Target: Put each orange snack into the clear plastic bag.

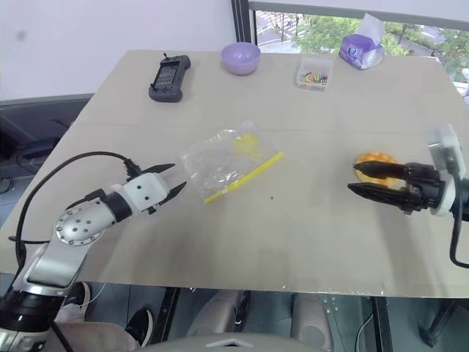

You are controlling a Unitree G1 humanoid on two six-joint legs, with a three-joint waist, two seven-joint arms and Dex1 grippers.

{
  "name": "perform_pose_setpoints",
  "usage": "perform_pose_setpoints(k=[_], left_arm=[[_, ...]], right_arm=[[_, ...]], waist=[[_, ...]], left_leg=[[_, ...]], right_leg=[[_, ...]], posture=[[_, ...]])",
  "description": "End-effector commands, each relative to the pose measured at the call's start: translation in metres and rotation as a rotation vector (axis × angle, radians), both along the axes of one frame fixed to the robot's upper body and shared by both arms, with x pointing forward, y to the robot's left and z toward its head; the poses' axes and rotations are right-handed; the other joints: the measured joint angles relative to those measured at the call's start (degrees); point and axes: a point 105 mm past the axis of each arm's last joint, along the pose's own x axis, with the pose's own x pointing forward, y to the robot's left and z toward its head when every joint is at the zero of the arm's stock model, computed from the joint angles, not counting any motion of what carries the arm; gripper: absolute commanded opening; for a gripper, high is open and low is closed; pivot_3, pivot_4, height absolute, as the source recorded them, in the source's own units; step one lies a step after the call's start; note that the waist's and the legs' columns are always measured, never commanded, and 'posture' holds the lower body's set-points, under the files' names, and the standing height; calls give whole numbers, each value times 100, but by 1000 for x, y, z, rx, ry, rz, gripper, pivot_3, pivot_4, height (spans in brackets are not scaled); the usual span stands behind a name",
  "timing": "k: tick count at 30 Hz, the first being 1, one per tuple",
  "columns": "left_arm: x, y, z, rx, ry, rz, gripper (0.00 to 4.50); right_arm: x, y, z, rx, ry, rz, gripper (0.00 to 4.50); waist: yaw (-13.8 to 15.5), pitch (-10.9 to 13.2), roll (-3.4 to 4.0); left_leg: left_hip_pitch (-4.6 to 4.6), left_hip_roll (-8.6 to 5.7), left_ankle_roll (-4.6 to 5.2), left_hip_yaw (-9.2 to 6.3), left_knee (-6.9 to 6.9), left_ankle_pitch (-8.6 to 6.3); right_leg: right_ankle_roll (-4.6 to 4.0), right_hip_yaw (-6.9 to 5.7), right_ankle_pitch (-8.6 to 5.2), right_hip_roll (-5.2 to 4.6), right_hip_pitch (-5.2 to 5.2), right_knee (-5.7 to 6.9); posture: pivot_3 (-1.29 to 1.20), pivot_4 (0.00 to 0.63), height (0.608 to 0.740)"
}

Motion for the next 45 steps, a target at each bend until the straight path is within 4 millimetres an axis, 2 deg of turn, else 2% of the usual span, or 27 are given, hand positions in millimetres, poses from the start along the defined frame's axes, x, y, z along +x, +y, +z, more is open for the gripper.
perform_pose_setpoints(k=[1,7,14,20,23,29,32,37,41,45], left_arm=[[2,-6,-2,89,-40,-76,2486],[6,1,-14,217,-18,-124,2486],[11,17,-9,271,-57,-102,2486],[31,-2,-4,203,-190,-118,2486],[36,-9,-8,178,-206,-136,2486],[33,-14,-24,241,-157,-200,2486],[31,-10,-21,260,-157,-201,2486],[23,8,-8,276,-153,-164,2486],[11,14,-13,289,-91,-167,2486],[11,4,-22,284,-79,-192,2486]], right_arm=[[-4,0,11,-8,-35,5,2751],[-2,-1,12,-13,-46,-10,2751],[-2,-3,10,-21,-48,-30,2751],[1,-3,11,-27,-63,-37,2751],[1,-4,12,-33,-68,-39,2751],[2,-5,14,-41,-77,-52,2751],[1,-6,13,-43,-78,-58,2751],[0,-8,11,-49,-77,-74,2751],[1,-8,10,-46,-77,-78,2751],[3,-6,10,-43,-81,-76,2751]], waist=[[-5,0,1],[-26,0,1],[-24,0,1],[-6,-1,0],[-21,-1,0],[-47,-1,0],[-36,-2,0],[-55,-2,1],[-46,-3,2],[-20,-3,2]], left_leg=[[1,0,0,0,0,0],[1,-1,0,1,0,0],[0,0,0,0,0,0],[-2,-6,1,-1,10,0],[-4,-9,0,0,17,1],[-3,-7,-1,2,17,1],[-3,-8,0,2,19,1],[-4,-6,0,3,18,1],[-8,-5,0,5,18,1],[-9,-5,1,4,18,0]], right_leg=[[0,-1,0,0,0,0],[0,-1,0,3,-2,3],[1,0,0,2,-6,7],[1,-1,0,-1,-7,20],[2,-1,0,-1,-7,24],[2,4,0,2,-14,33],[2,4,0,0,-13,34],[2,9,0,1,-19,37],[2,12,0,1,-25,39],[2,9,0,1,-25,39]], posture=[[0,150,740],[0,150,740],[0,150,740],[0,150,740],[0,150,740],[0,150,740],[0,150,740],[0,150,740],[0,150,740],[0,150,740]])
